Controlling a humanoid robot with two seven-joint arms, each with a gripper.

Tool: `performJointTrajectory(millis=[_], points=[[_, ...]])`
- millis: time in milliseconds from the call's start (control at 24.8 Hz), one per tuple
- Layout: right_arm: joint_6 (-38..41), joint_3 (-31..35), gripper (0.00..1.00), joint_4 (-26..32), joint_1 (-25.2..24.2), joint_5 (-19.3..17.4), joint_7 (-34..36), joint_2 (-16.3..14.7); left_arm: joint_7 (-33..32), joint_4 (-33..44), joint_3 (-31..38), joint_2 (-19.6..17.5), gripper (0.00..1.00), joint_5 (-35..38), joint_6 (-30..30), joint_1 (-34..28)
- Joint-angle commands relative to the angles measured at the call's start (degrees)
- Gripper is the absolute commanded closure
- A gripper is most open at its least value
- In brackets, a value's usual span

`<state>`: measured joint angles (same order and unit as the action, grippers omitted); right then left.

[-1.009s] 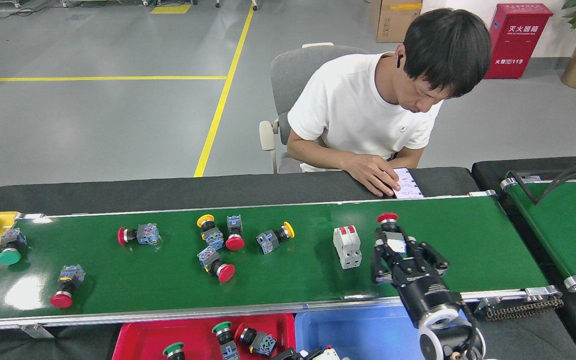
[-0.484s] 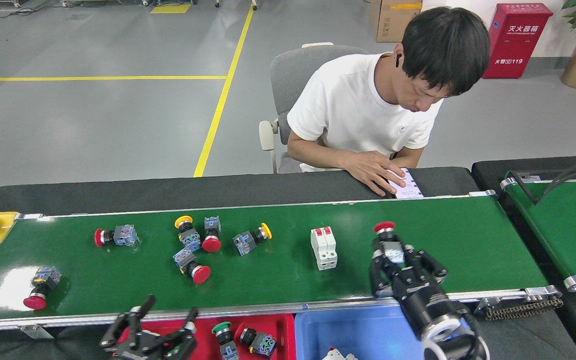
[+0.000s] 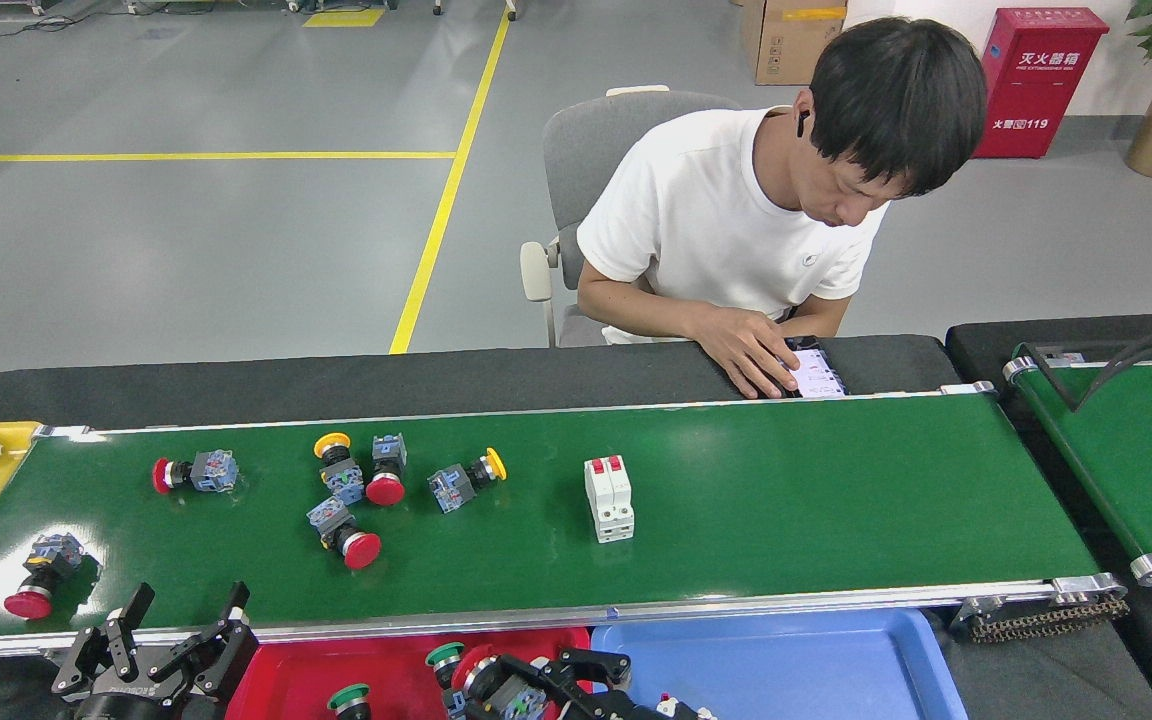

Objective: Pick switch part from conveyor to tray

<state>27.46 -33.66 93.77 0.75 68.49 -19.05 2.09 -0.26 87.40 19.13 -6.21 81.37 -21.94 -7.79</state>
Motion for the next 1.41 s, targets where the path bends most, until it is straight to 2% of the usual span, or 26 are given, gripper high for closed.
performJointTrajectory(millis=[0, 161, 282, 444, 605, 646, 767, 888, 1009, 1049, 1089, 1210, 1251, 1291, 1372], points=[[1.5, 1.0, 0.01, 0.2, 1.4, -0.4, 0.0, 1.2, 0.2, 0.8, 0.0, -0.5, 0.0, 0.2, 0.0, -0.3], [0.6, 8.2, 0.02, 1.2, 2.2, -0.4, 0.2, 2.8, 0.2, 1.1, -1.9, -0.7, 0.0, 0.8, -0.1, -0.6], [-5.6, 17.6, 0.03, 2.0, 3.1, -0.2, 0.3, 6.3, 0.2, 0.6, -4.2, -0.6, 0.0, 3.7, 0.2, 1.4], [-16.6, 26.3, 0.04, 2.0, 5.1, 0.3, 1.9, 5.8, -0.9, -2.9, -5.2, 0.5, 0.0, 7.0, 0.5, 5.9], [-28.0, 31.7, 0.04, 2.0, 4.4, 3.1, 10.3, 0.8, -1.1, -7.8, -6.4, 0.1, 0.0, 7.2, 1.0, 9.8], [-31.4, 32.1, 0.04, 1.9, 3.1, 3.8, 13.7, -1.5, -1.1, -10.0, -6.4, -0.2, 0.0, 7.2, 1.5, 11.2], [-35.5, 32.3, 0.04, 2.5, -1.7, 3.8, 19.8, -5.7, -1.1, -16.1, -6.3, -0.6, 0.0, 7.2, 2.1, 15.7], [-36.0, 33.0, 0.03, 2.8, -4.3, 3.7, 20.4, -6.0, -1.1, -21.7, -6.3, -1.4, 0.0, 7.2, 3.3, 19.8], [-35.3, 32.9, 0.03, 4.0, -6.3, 3.5, 19.6, -6.0, -1.2, -25.5, -6.2, -4.1, 0.04, 7.1, 4.5, 22.5], [-34.5, 32.9, 0.03, 4.7, -7.4, 3.4, 19.4, -6.1, -1.1, -27.0, -6.0, -5.0, 0.07, 6.5, 4.2, 23.1], [-32.9, 33.0, 0.03, 5.3, -8.6, 3.2, 19.3, -6.2, -1.0, -28.1, -5.9, -5.7, 0.18, 6.3, 3.7, 23.3], [-28.2, 34.2, 0.03, 6.7, -11.0, 2.4, 19.0, -6.4, -0.6, -28.4, -6.3, -6.9, 0.64, 4.5, 2.9, 23.2], [-26.2, 35.1, 0.03, 7.1, -11.8, 1.7, 18.8, -6.4, -0.6, -28.4, -6.3, -7.2, 0.85, 4.2, 2.4, 23.1], [-23.9, 35.9, 0.03, 7.2, -12.3, 0.8, 18.4, -6.4, -0.5, -28.4, -6.2, -7.2, 0.91, 4.2, 2.3, 22.9], [-20.1, 38.5, 0.03, 7.1, -12.5, -1.0, 16.9, -6.4, -0.4, -27.9, -5.9, -6.8, 0.94, 3.7, 2.4, 22.6]])
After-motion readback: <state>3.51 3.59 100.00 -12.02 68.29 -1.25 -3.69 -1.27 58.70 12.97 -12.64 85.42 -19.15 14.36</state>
